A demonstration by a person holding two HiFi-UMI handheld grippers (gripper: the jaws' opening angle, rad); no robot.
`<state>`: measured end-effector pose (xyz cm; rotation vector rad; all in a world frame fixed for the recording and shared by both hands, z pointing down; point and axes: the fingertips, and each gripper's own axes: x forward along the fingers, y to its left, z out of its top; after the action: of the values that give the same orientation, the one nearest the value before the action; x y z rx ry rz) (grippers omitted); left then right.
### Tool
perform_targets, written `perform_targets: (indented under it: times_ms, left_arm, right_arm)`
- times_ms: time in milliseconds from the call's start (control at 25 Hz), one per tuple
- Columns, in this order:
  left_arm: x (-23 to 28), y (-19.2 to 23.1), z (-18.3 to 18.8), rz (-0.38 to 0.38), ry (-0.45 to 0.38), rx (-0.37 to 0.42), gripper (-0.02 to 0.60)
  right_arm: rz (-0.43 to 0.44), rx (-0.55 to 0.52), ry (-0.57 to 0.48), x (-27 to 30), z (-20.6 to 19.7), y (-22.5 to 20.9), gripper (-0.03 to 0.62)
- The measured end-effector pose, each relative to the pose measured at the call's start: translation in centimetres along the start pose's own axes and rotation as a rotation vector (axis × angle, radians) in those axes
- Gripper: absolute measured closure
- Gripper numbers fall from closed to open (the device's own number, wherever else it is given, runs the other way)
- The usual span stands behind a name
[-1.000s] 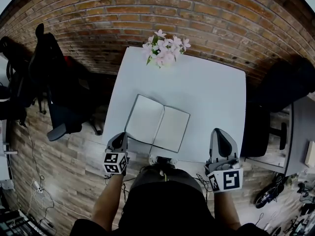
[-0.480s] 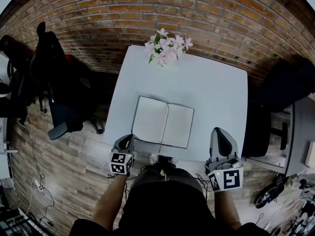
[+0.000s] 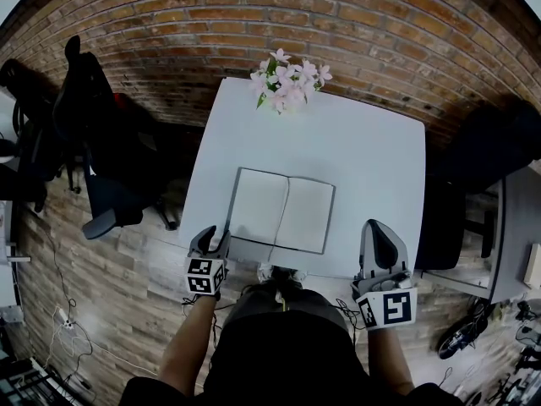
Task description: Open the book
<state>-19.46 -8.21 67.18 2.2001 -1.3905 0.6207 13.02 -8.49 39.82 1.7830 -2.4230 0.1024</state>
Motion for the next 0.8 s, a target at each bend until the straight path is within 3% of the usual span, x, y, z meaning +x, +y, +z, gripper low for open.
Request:
perform_targets:
  times_ms: [520,800]
  left_arm:
    - [0.2,-1.9,1.1,-0.019,0.013,0.015,0.436]
    - [0.1,-3.0,4.3,-0.028,-0.027,0.054,0.527]
  right_arm:
    - [0.010,-0.007,-0.007,-0.8,0.0,0.2,0.582]
    - [0.011,-0.015,-0.027,-1.3,0.5,0.0,0.582]
